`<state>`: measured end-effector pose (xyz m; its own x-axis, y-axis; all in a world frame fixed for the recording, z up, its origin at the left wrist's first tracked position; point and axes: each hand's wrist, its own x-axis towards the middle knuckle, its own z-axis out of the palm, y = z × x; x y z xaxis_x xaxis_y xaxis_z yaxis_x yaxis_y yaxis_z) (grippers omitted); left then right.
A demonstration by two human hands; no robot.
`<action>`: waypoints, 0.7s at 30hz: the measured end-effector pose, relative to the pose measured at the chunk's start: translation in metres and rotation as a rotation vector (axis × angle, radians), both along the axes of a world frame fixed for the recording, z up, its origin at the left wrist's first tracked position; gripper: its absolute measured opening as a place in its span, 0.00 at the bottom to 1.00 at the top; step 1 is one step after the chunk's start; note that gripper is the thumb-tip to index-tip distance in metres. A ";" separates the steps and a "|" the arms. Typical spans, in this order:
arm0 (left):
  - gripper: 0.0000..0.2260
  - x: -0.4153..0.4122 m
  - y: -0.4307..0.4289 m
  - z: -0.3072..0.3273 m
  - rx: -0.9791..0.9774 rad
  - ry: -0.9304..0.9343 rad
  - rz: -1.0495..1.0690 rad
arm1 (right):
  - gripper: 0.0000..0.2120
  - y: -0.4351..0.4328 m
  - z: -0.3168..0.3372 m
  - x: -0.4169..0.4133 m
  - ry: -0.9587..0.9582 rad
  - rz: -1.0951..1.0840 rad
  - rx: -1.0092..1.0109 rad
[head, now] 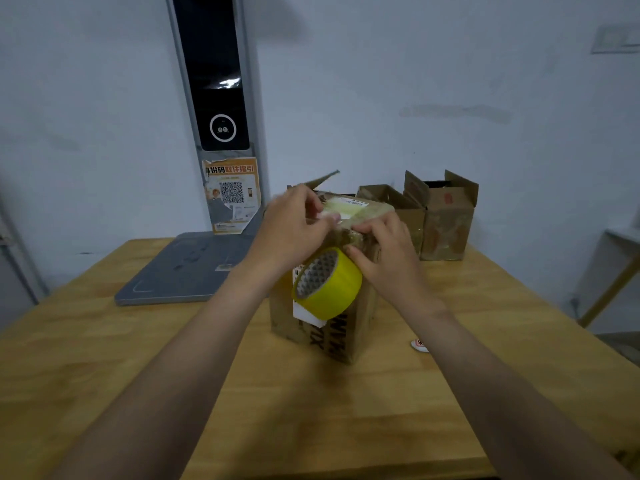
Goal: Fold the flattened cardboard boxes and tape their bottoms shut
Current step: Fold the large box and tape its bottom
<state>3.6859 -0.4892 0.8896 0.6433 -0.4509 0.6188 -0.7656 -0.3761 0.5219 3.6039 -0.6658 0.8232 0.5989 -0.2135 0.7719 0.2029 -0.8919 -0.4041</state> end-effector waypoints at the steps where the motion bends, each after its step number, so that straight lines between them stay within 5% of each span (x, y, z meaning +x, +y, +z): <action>1: 0.19 -0.009 0.004 -0.004 0.080 0.122 -0.062 | 0.18 0.000 -0.001 0.003 0.000 -0.014 -0.014; 4: 0.28 -0.029 0.008 -0.026 0.393 0.304 -0.135 | 0.17 0.000 -0.003 0.012 -0.029 -0.045 -0.037; 9: 0.15 -0.032 0.005 -0.040 0.133 0.449 -0.222 | 0.17 0.003 -0.001 0.026 -0.016 0.008 -0.011; 21: 0.15 0.004 0.009 -0.009 0.457 0.575 -0.185 | 0.20 0.016 -0.005 0.046 -0.198 -0.258 -0.103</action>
